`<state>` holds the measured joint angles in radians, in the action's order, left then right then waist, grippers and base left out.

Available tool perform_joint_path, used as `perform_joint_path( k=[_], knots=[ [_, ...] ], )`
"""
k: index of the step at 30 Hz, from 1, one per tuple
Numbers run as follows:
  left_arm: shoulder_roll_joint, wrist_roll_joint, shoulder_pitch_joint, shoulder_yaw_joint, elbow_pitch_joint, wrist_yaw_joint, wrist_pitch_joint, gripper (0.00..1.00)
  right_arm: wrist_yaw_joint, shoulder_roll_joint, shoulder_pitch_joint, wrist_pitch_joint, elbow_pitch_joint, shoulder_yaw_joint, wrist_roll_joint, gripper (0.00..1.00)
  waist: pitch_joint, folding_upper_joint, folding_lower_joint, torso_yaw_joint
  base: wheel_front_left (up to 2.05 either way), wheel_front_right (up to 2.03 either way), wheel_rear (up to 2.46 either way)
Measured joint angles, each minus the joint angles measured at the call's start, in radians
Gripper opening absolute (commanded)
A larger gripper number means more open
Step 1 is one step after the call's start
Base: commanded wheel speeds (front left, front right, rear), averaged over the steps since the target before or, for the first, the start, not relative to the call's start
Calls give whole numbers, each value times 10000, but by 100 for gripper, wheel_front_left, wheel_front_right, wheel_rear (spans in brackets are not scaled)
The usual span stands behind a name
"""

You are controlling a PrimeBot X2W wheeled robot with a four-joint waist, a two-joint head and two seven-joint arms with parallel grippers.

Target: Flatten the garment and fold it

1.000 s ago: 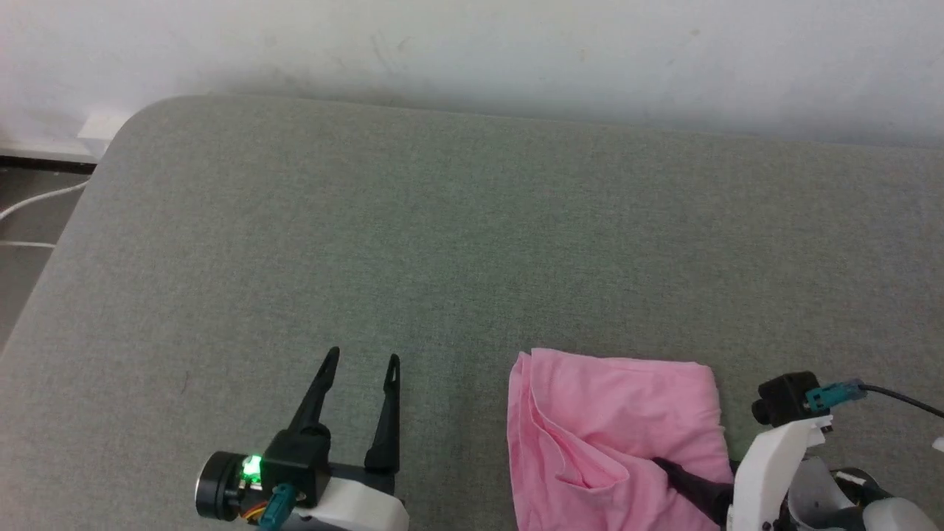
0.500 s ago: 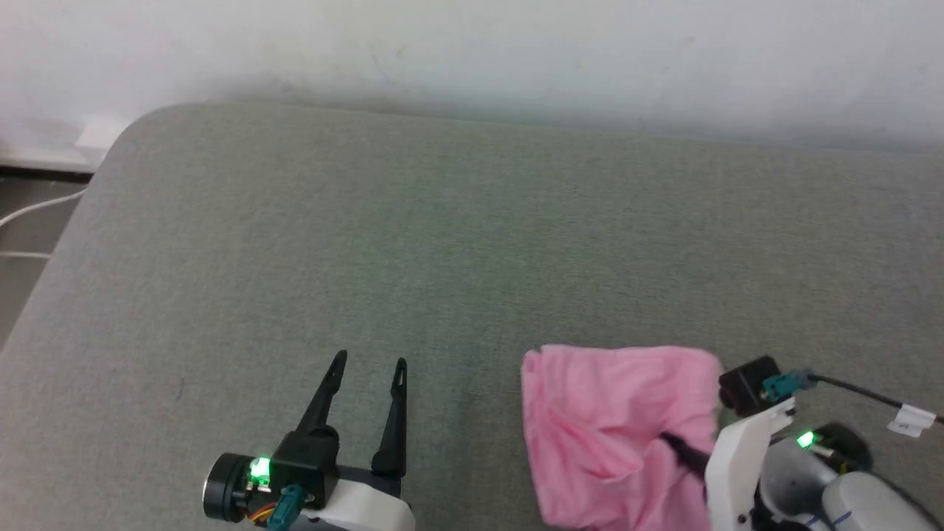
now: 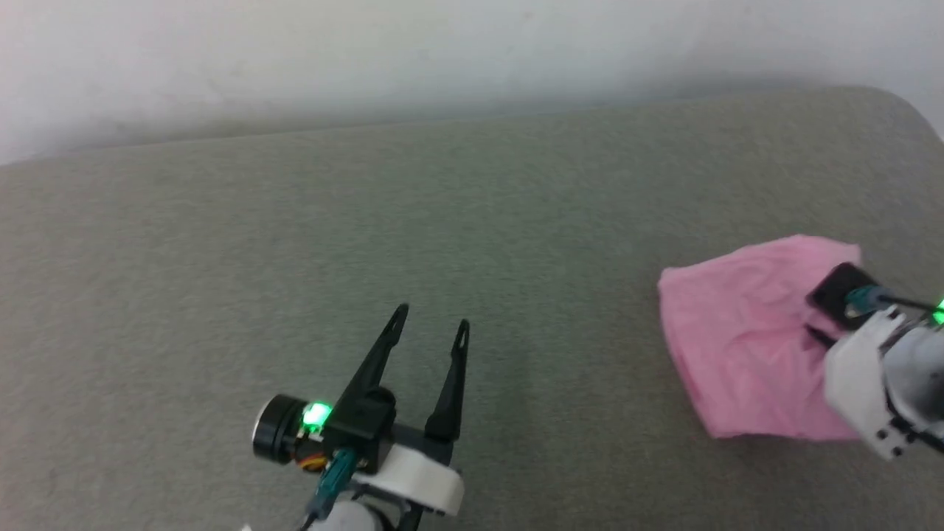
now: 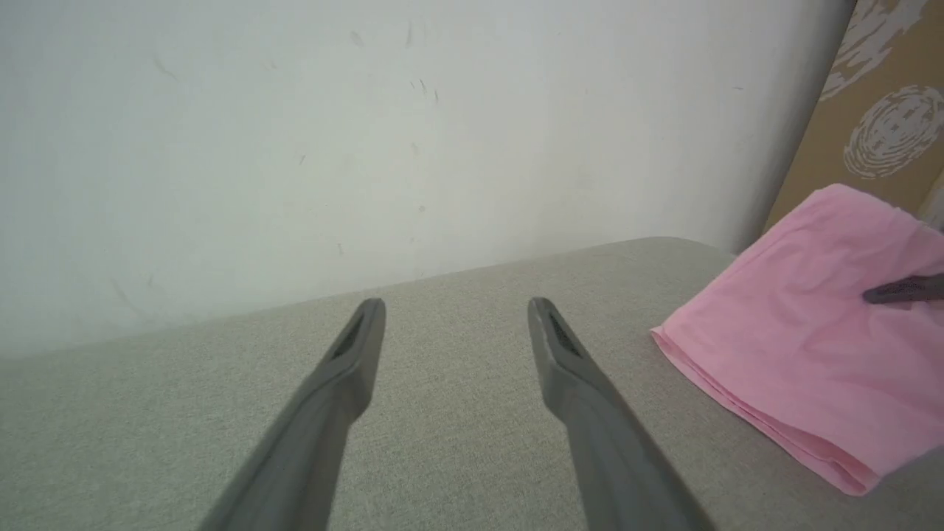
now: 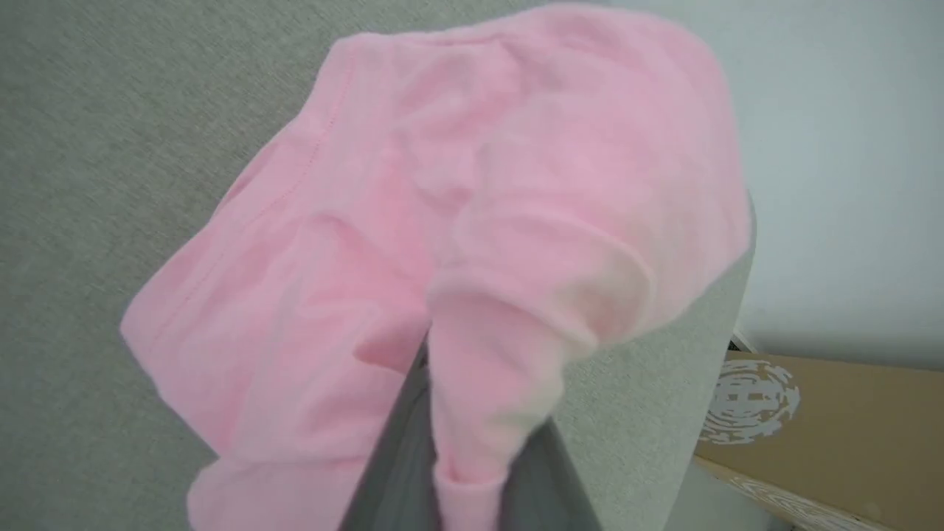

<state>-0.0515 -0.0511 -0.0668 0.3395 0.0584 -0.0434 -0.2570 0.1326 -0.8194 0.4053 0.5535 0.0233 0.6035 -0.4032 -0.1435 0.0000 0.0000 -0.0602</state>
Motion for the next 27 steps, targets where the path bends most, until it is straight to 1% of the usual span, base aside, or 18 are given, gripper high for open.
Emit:
perform_joint_path(
  k=[3, 6, 11, 16, 17, 20, 22, 27],
  knots=[
    [8, 4, -507, 192, 63, -2, 0, 100, 4, -522, 431, -184, 173, 153, -414, 0, -318, 0, 0, -485, 0, 0, 0],
    [6, 79, -1022, 397, 157, 0, 0, 100, 2, -846, 816, -744, 798, 146, -825, 0, -785, 0, 1, -845, 0, 0, 0],
    [10, 232, -1814, 803, 318, 10, 0, 100, 2, -1193, 1116, -1964, 2506, -115, -1352, 0, -1700, 0, 2, -1233, 0, 0, 0],
    [8, 422, -2242, 930, 389, 65, 0, 100, 2, -1490, 1181, -2895, 4232, -217, -1701, 0, -2691, 0, 3, -1300, 0, 0, 0],
    [4, 453, -2292, 945, 385, 65, 0, 100, 4, -1615, 1223, -3103, 4523, -165, -1628, 0, -2874, 0, 3, -1288, 0, 0, 0],
    [-4, 476, -2427, 974, 376, 65, 0, 100, 4, -2132, 1521, -3758, 5354, 136, -658, 0, -3379, 0, 2, -1213, 0, 0, 0],
    [-10, 476, -2466, 978, 353, 65, 0, 100, 4, -2138, 1840, -4215, 6023, -13, -581, 0, -3667, 0, 2, -1134, 0, 0, 0],
    [23, 476, -2568, 1112, 159, 61, -2, 100, 4, -1937, 2412, -5219, 7196, -196, -98, 0, -4150, 0, 1, -816, 0, 0, 0]
  ],
)
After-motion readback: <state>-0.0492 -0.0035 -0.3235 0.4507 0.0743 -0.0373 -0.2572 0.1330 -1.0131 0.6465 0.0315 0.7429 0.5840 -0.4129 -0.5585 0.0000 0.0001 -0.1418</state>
